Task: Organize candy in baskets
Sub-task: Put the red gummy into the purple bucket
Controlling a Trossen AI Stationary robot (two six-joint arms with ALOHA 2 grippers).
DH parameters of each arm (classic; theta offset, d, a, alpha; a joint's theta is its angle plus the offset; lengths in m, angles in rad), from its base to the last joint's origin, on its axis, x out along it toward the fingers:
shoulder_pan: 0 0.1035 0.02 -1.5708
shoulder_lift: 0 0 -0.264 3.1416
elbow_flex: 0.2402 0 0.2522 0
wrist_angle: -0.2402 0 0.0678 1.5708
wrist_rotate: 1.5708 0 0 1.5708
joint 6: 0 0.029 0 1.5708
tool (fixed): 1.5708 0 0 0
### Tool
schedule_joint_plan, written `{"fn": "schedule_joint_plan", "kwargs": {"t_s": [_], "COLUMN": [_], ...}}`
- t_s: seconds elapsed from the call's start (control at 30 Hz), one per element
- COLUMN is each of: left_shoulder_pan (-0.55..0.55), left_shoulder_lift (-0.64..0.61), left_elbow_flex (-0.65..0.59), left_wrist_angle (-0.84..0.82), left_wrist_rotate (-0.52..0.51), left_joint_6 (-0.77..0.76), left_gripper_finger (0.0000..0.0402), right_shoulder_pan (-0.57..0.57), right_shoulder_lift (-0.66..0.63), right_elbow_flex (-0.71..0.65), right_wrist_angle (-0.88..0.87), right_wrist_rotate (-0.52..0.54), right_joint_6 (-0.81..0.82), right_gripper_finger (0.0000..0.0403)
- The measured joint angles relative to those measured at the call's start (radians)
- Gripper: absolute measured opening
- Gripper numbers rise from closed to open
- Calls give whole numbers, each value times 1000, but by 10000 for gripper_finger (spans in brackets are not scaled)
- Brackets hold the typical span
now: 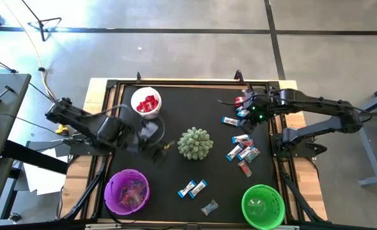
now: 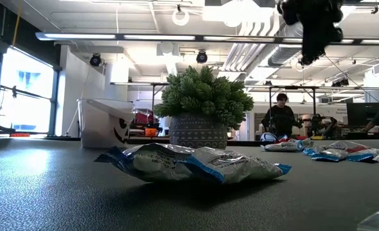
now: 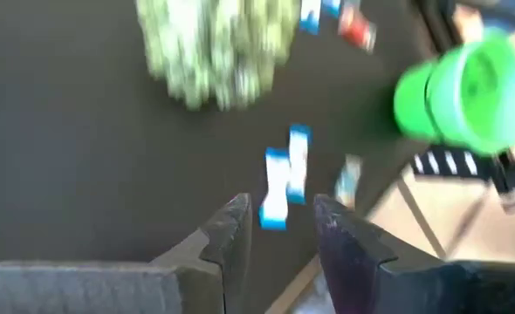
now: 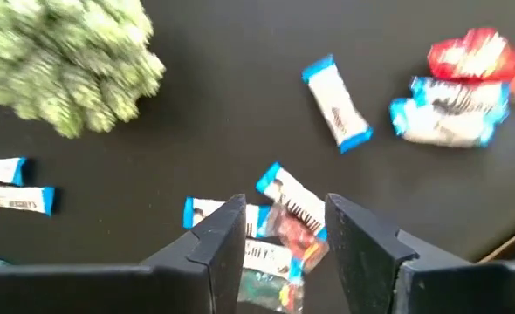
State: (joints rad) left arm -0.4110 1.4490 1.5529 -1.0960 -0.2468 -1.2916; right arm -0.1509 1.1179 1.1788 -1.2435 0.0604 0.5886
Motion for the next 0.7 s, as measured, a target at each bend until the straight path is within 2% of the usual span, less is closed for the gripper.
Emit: {"fn": "schedule_joint_plan", "kwargs": {"t_s": [0.1,0.23,0.5,0.57,0.7], "left_shoulder_pan": [57,124,240,271,336], "left_shoulder_lift": [0,0,-46,-70,-126], "left_elbow_flex": [32,70,93,93,93], "left_wrist_angle": [2,1,1,1,2], "left_wrist_rotate": [-55,-63,-97,-104,-104], "left_joint_6": [109,260,452,515,664], "left_gripper_finger": [110,110,110,110,110], "right_shoulder_pan": [26,81,159,174,199], "right_shoulder_lift": [-43,-118,-234,-235,-227], "right_elbow_flex": [-115,-275,-536,-579,-638], "right_wrist_angle": [62,130,258,305,358], "right_wrist_rotate": [-12,-19,35,43,40], "right_joint_6": [86,218,655,592,227], "right_gripper_finger": [144,138,138,138,138]}}
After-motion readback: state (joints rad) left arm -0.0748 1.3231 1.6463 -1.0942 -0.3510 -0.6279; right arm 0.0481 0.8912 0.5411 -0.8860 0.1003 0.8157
